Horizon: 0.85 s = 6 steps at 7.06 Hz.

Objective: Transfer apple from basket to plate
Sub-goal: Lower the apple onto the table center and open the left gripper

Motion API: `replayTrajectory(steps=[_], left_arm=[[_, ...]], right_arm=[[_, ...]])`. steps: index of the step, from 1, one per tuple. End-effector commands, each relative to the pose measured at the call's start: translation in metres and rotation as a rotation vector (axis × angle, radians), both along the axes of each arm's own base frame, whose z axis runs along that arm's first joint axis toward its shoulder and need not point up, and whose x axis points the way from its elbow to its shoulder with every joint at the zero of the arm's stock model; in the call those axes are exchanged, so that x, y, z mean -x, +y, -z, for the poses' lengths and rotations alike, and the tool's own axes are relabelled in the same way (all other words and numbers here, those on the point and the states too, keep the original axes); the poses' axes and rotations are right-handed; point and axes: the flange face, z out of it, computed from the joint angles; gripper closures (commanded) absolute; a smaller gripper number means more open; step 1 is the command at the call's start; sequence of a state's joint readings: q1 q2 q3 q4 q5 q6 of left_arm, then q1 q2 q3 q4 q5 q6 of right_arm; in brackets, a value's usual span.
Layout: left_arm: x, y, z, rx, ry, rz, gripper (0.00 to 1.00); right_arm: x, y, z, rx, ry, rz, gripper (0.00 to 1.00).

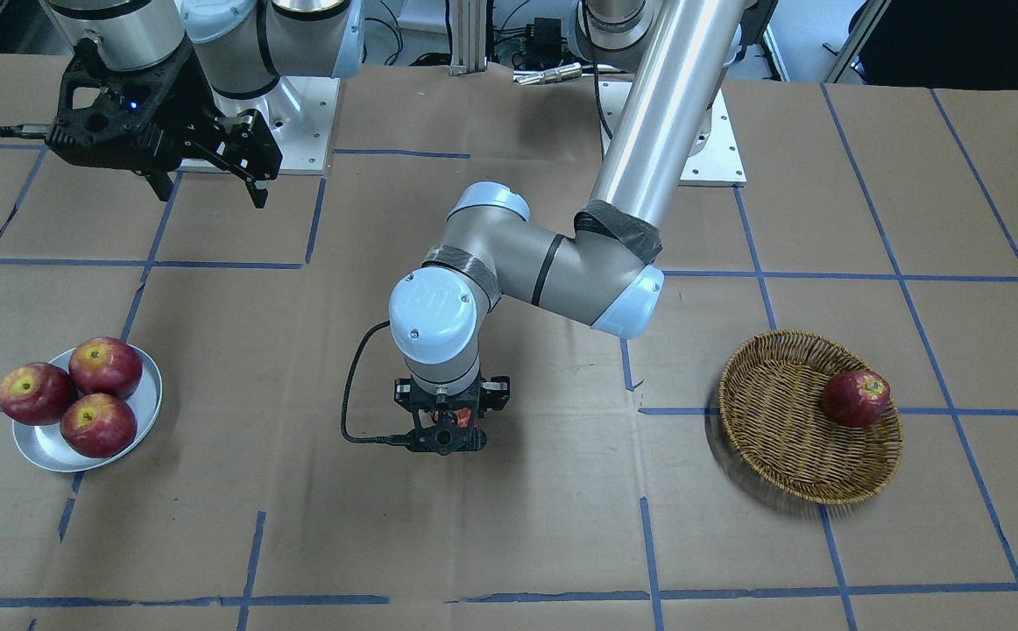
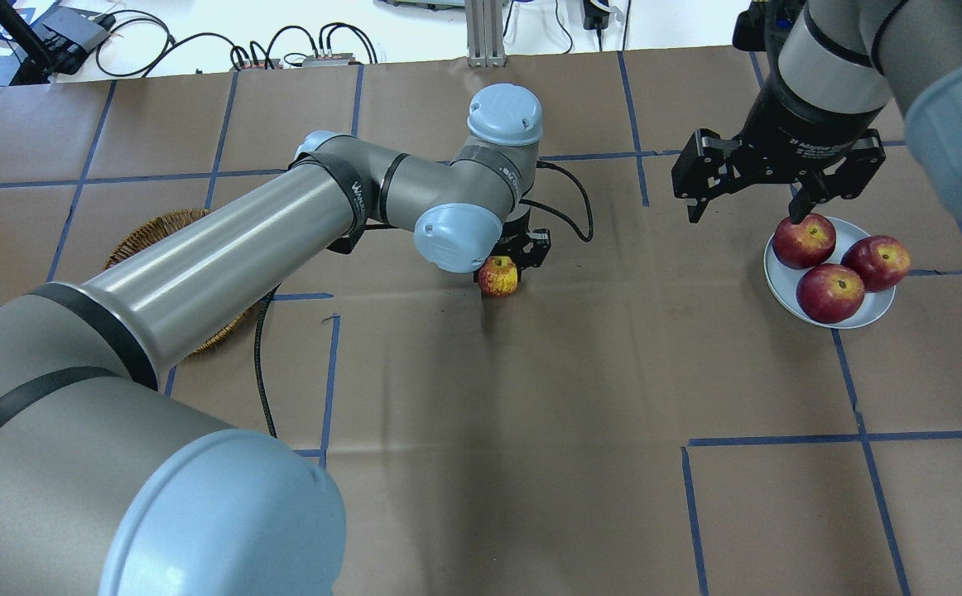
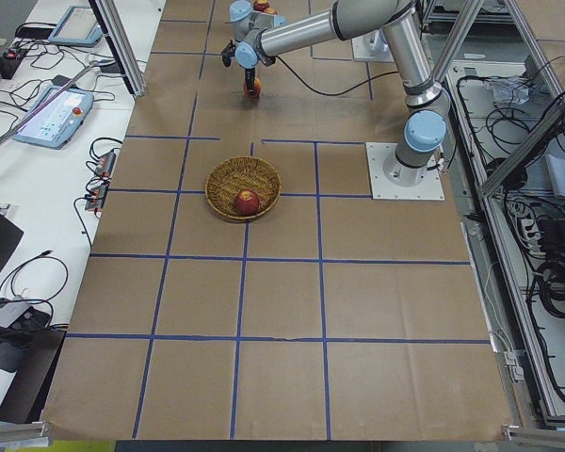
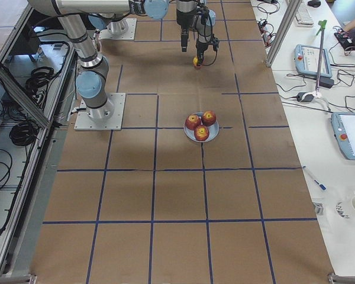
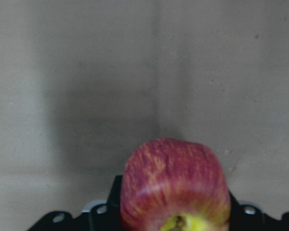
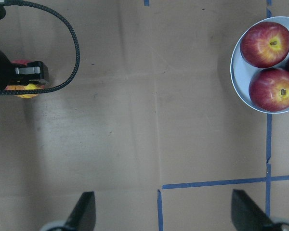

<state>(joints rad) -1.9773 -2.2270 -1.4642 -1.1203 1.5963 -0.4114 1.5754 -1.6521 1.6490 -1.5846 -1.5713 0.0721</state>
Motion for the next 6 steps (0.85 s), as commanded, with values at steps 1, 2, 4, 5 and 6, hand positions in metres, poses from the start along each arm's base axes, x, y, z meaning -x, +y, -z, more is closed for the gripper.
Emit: replayTrajectory(steps=[1, 2, 4, 5, 6], left_arm=[[0.0, 0.0, -0.007, 0.008, 0.008, 0.0, 0.01], [0.003, -0.002, -0.027, 0.016, 0.047, -0.006, 0.01], [-0.023, -0.001, -0.108, 0.003, 0.082, -0.038, 0.01], [-0.053, -0.007, -0.155, 0.017, 0.084, 0.042, 0.01], [-0.098, -0.007, -0.204, 0.029, 0.022, 0.116, 0.01]], right_arm=[[0.0, 0.0, -0.001, 0.001, -0.002, 0.0, 0.0], [0.0, 0.001, -0.001, 0.001, -0.002, 0.001, 0.0], [-0.001, 0.001, -0.001, 0.001, -0.001, 0.001, 0.0], [-0.001, 0.001, -0.001, 0.003, -0.001, 0.0, 0.0], [0.0, 0.001, -0.002, 0.005, -0.001, 0.001, 0.0]])
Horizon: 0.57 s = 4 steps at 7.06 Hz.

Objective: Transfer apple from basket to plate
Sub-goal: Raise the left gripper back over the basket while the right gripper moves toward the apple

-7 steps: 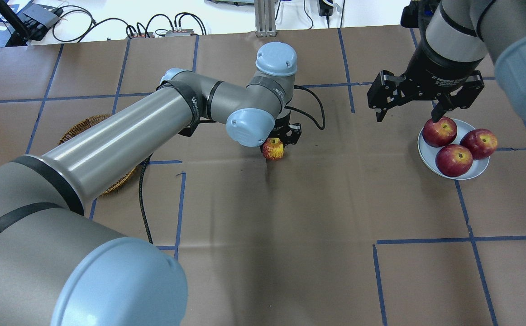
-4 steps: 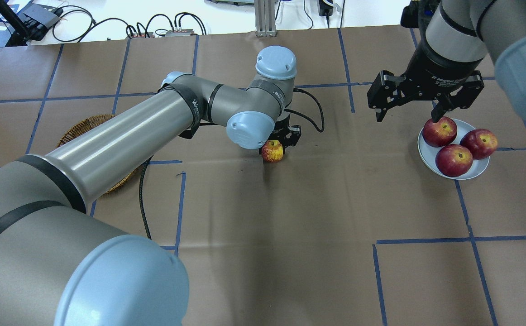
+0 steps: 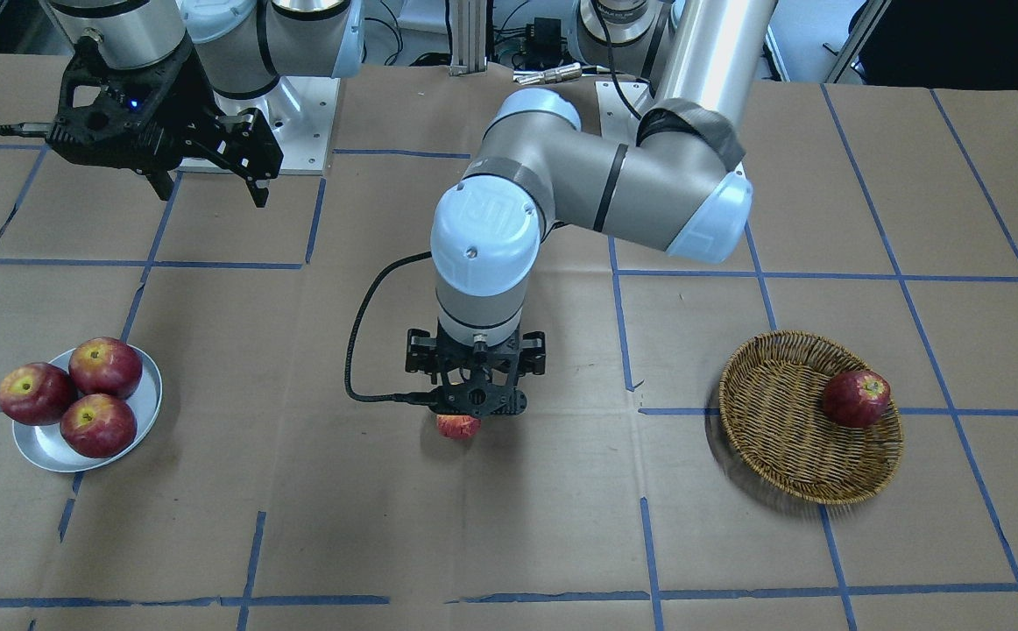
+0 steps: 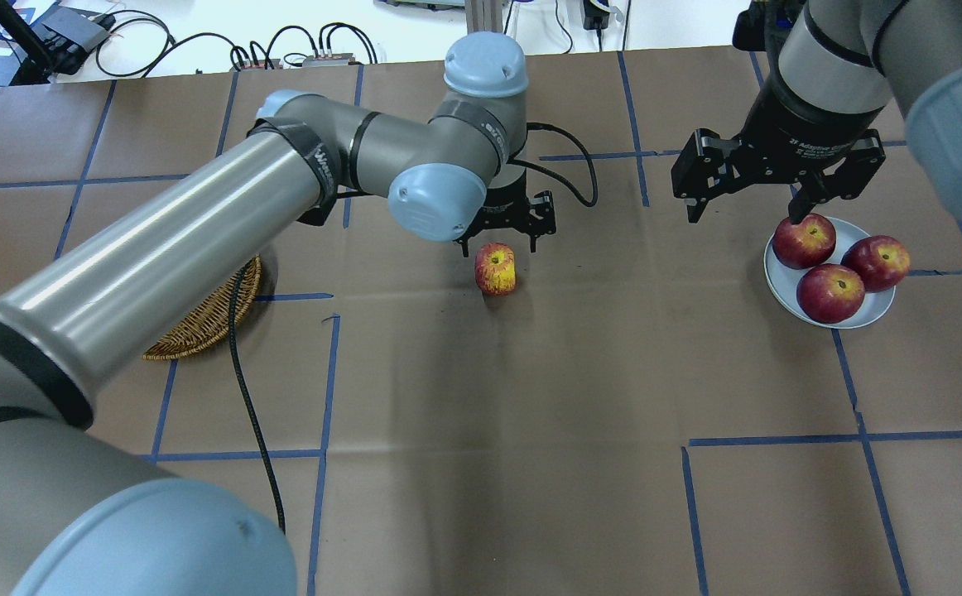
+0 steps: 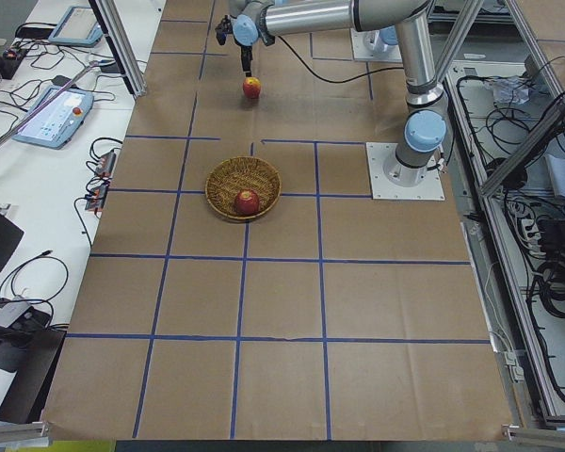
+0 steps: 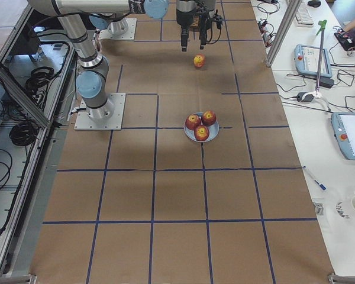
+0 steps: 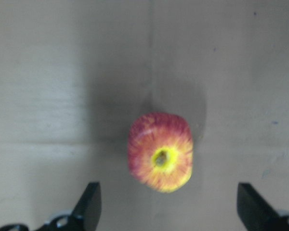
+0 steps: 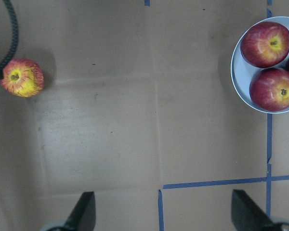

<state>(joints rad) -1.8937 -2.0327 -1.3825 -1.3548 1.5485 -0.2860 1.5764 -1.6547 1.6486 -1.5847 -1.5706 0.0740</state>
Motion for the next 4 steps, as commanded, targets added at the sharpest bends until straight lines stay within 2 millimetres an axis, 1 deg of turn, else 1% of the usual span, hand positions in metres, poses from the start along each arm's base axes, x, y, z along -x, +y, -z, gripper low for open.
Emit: replayTrajectory(steps=[1, 2, 4], left_arm=[[-0.093, 0.007, -0.101, 0.019, -0.058, 0.108, 0.01], [-0.133, 0.019, -0.13, 0.022, -0.05, 0.139, 0.01], [-0.189, 0.043, -0.181, 0.089, -0.047, 0.124, 0.01]], right_arm=[[0.002, -0.001, -0.001, 0.003, 0.0, 0.004, 0.0], [0.0, -0.002, -0.005, 0.012, -0.001, 0.001, 0.0], [0.0, -0.003, -0.009, 0.02, -0.001, 0.001, 0.0]])
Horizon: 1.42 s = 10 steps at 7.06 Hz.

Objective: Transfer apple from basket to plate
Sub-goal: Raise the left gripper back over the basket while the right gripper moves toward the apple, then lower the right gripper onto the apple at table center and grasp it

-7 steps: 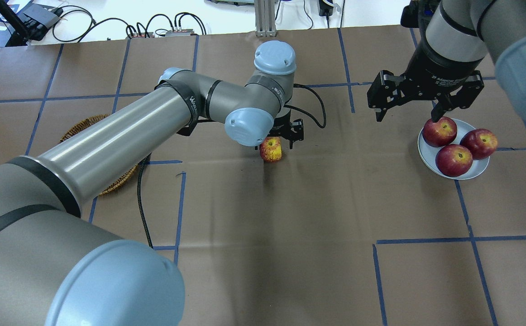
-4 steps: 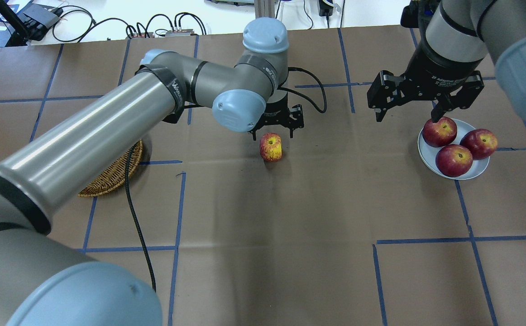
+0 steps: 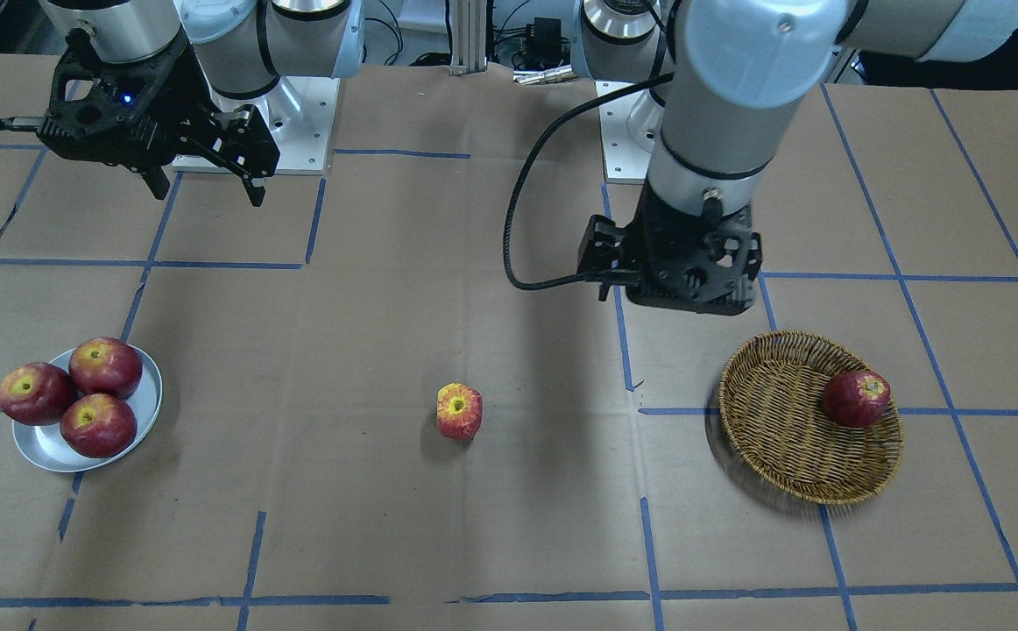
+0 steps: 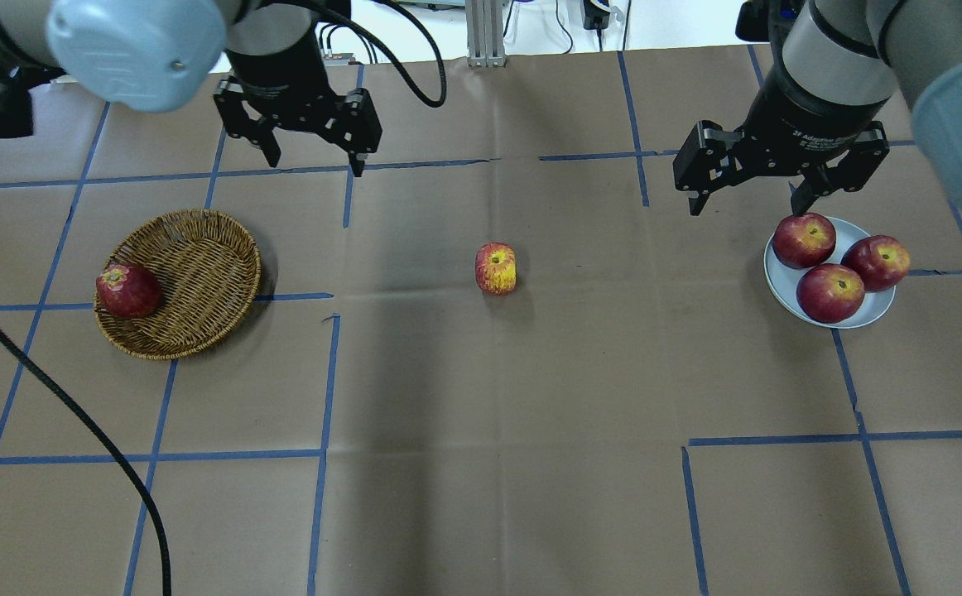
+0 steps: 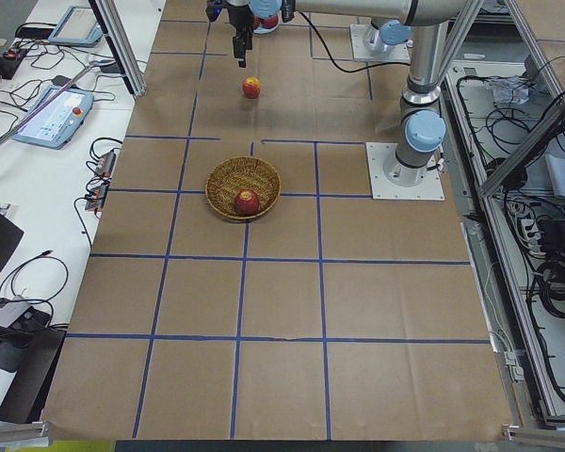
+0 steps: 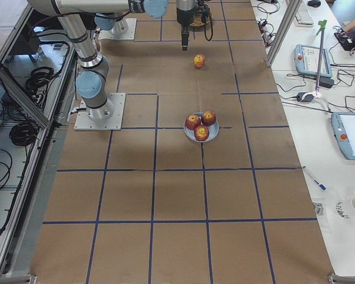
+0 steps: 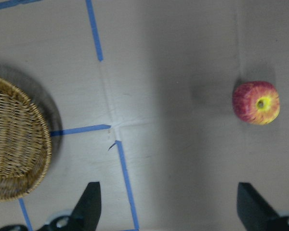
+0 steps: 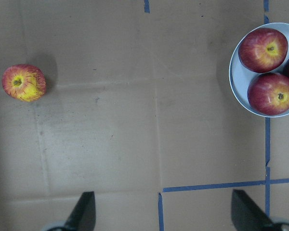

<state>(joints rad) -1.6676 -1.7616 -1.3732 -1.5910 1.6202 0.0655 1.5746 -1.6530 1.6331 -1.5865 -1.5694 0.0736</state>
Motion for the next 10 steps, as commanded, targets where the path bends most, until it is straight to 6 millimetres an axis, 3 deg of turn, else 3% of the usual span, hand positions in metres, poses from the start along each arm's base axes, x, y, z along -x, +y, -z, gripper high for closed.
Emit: replayTrajectory(steps=[1, 3, 4, 6, 8, 9, 10], left_arm=[[-0.047, 0.026, -0.048, 0.065, 0.007, 0.008, 0.01], [-0.043, 0.045, -0.023, -0.018, 0.01, 0.012, 0.01], [-0.044, 0.06, -0.023, -0.018, 0.012, -0.001, 0.01], [-0.044, 0.078, -0.019, -0.024, 0.01, 0.003, 0.01], [-0.04, 0.084, -0.015, -0.026, 0.045, -0.005, 0.01], [-0.04, 0.086, -0.012, -0.031, 0.046, -0.006, 0.01], [-0.04, 0.085, -0.012, -0.033, 0.046, -0.004, 0.01]], right_arm=[[-0.001, 0.001, -0.003, 0.006, 0.0, -0.001, 0.0], [-0.007, -0.01, 0.007, 0.009, -0.001, 0.004, 0.0], [-0.025, -0.028, 0.024, 0.032, -0.004, -0.004, 0.0], [-0.112, -0.057, 0.079, 0.053, -0.015, -0.021, 0.0], [-0.186, -0.079, 0.146, 0.078, -0.023, 0.015, 0.0], [-0.204, -0.087, 0.174, 0.098, -0.024, -0.006, 0.0], [-0.209, -0.093, 0.199, 0.082, -0.026, 0.022, 0.0]])
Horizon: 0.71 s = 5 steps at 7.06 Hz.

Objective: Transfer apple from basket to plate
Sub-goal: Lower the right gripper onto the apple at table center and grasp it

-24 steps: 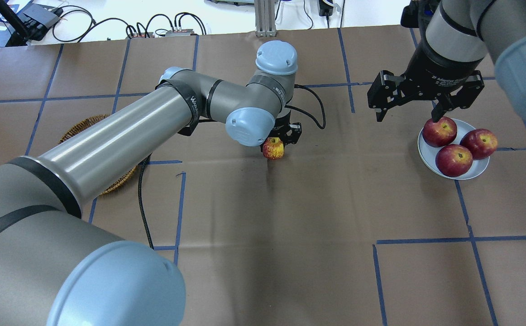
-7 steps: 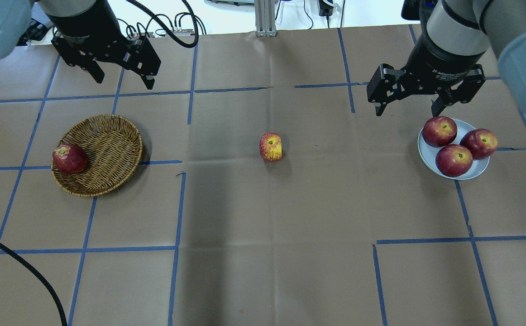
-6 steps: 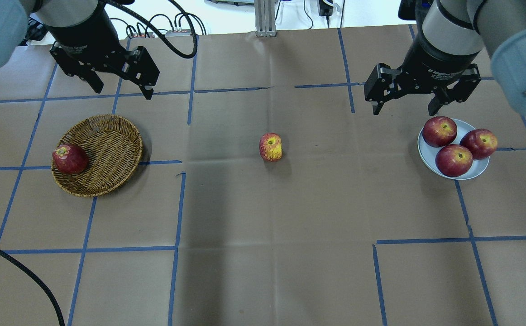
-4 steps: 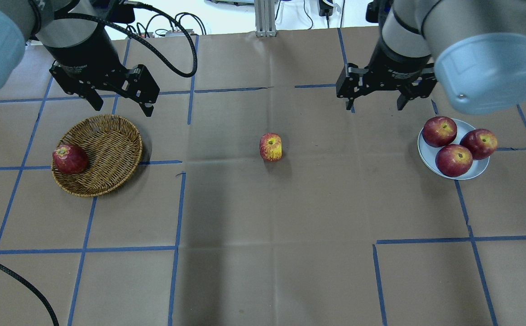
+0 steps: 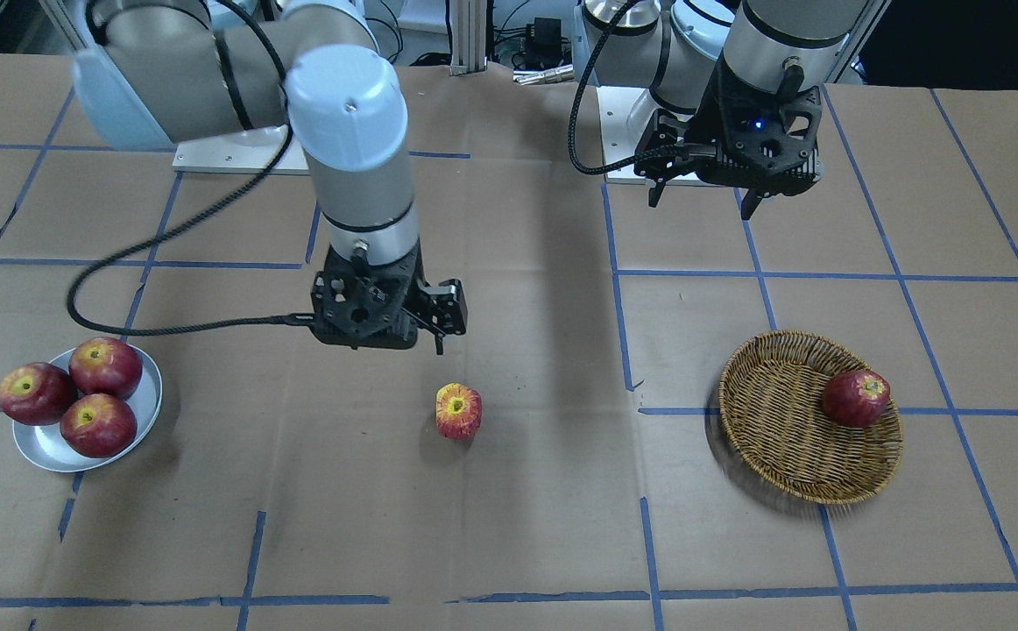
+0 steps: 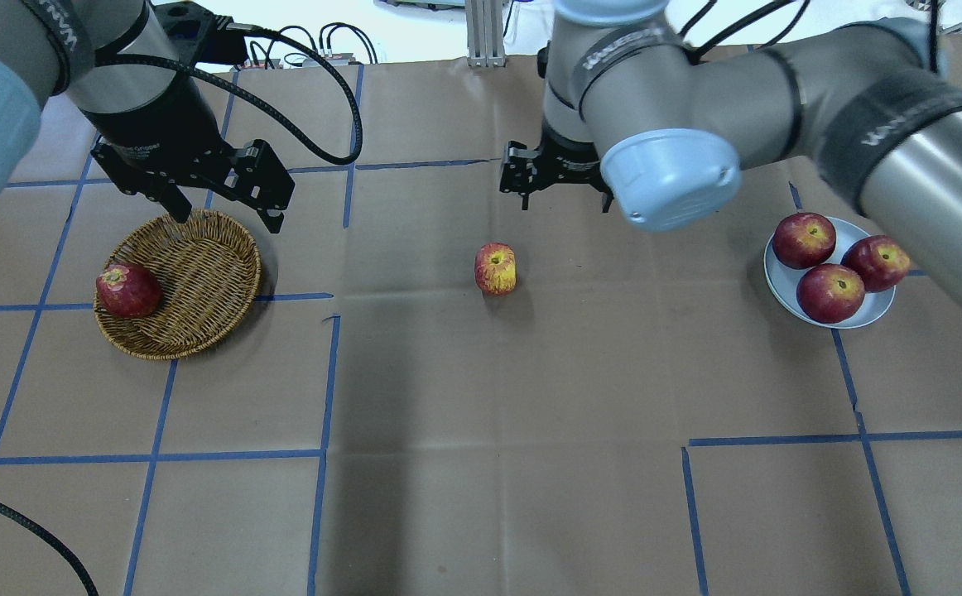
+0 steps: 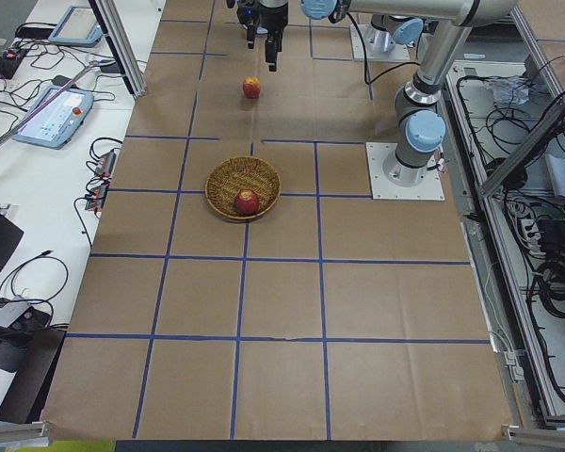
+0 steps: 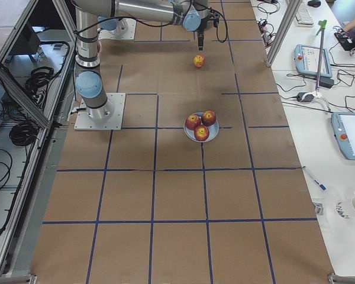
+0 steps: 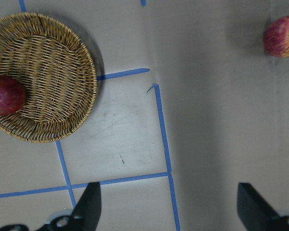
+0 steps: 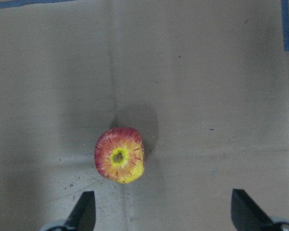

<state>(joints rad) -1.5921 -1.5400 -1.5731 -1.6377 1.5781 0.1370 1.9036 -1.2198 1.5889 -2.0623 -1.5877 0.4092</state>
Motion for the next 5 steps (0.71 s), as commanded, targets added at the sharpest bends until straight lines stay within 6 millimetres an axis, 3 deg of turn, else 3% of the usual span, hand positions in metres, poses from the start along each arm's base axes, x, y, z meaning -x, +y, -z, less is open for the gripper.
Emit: replayTrajectory(steps=[1, 5], left_arm=[[0.0, 0.0, 0.002, -0.002, 0.004, 0.003, 0.01], [0.0, -0.008, 0.004, -0.006, 0.004, 0.001, 0.01]], right_arm=[[-0.019, -0.011, 0.056, -0.036, 0.005, 0.03, 0.0], [-0.047, -0.019, 0.121, -0.014, -0.001, 0.003, 0.0]])
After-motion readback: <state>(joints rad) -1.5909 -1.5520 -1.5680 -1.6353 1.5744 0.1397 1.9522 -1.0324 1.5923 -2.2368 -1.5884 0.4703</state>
